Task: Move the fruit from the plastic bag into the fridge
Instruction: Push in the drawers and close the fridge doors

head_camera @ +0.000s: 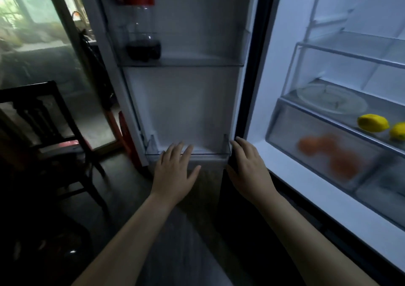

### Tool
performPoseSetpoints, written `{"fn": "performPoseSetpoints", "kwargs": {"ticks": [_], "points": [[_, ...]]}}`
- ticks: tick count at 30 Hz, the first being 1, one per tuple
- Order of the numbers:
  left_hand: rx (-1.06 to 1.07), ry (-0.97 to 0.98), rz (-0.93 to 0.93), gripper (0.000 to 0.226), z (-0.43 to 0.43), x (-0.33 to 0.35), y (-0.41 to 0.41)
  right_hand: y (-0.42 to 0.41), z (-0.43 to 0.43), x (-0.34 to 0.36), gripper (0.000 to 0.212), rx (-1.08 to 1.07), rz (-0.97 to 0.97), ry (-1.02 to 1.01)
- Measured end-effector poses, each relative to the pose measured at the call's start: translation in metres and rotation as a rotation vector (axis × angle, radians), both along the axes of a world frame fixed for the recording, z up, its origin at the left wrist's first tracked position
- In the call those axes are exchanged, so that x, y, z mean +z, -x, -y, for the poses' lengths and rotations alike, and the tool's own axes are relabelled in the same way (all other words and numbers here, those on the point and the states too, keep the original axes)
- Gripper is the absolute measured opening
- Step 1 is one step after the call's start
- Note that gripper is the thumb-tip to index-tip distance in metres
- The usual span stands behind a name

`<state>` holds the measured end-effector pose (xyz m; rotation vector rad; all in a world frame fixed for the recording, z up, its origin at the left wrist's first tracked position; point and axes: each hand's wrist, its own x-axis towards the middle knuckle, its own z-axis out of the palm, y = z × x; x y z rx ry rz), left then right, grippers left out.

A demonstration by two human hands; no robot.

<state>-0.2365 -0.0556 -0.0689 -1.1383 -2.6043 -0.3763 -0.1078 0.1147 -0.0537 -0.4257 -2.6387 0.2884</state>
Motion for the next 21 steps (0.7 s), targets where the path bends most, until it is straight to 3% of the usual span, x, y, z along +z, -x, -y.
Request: {"fn": "performPoseSetpoints", "kwargs": {"ticks": [10, 14, 21], "points": [[0.003, 0.110, 0.094, 0.064, 0.075, -0.044, 0.094, 0.110, 0.073, -0.036, 0.075, 0.069, 0.263, 0.014], [-0.064, 0.130, 0.141, 0.065, 0.085, -0.062, 0.126, 0.135, 0.090, -0.051, 0.066, 0.049, 0.272, 0.042], [-0.161, 0.123, 0.208, 0.065, 0.088, -0.087, 0.154, 0.160, 0.103, -0.072, 0.068, -0.018, 0.365, 0.081]]}}
